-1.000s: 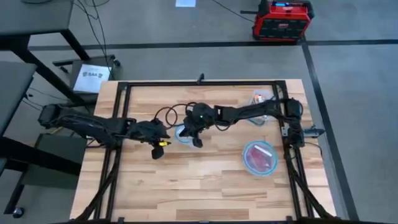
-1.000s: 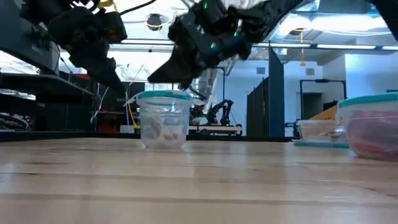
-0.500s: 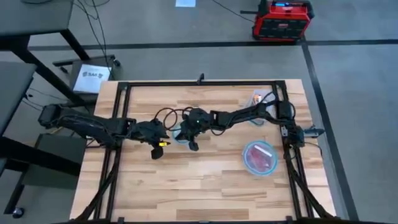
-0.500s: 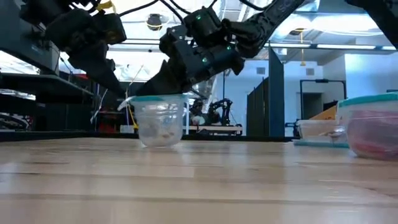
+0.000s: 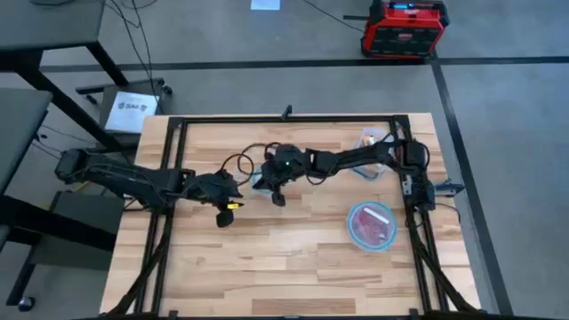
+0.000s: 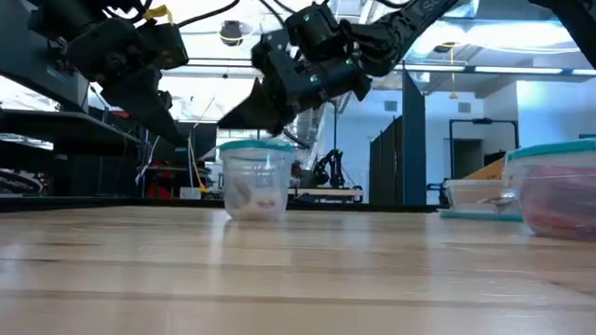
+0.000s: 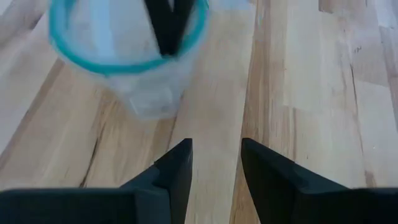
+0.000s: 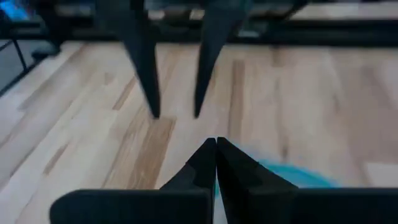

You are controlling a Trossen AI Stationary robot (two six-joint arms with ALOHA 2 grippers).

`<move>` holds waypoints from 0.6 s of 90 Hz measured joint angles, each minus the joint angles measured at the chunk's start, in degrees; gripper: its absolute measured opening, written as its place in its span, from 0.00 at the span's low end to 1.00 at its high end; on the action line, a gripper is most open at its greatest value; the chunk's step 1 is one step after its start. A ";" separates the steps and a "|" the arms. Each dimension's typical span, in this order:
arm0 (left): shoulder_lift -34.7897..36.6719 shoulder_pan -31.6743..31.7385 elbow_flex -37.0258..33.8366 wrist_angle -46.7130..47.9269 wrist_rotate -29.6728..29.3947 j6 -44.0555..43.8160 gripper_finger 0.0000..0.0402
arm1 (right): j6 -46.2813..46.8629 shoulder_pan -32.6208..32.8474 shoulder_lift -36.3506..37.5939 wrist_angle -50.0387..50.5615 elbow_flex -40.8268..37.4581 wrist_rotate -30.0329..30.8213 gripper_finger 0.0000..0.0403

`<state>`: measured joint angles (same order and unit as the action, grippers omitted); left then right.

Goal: Sort candy
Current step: Close the small round transparent bin

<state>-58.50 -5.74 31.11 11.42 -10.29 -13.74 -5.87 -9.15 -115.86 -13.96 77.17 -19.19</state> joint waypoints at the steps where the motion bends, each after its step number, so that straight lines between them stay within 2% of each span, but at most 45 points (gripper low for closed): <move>1: 0.00 0.00 0.00 0.00 -0.01 0.00 0.31 | 0.00 -0.16 0.11 -0.05 0.02 -0.01 0.00; 11: 0.00 0.00 0.00 0.12 -0.01 0.00 0.31 | -0.33 -1.78 0.36 -0.15 0.02 -1.36 0.00; 26: 0.02 0.00 0.00 0.21 -0.37 0.69 0.31 | -1.34 -6.17 -1.50 -1.80 0.10 -14.09 0.00; 41: 0.02 0.26 0.02 -0.70 -3.15 2.31 0.31 | -1.55 -7.67 -5.57 -5.75 0.00 -20.98 0.00; 54: 0.02 1.47 0.00 -3.12 -3.21 2.76 0.31 | -2.24 -6.65 -8.12 -8.07 0.18 -20.77 0.00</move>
<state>-58.48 -4.26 31.11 8.30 -13.50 -10.98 -8.10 -15.80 -123.98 -22.04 77.35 -39.96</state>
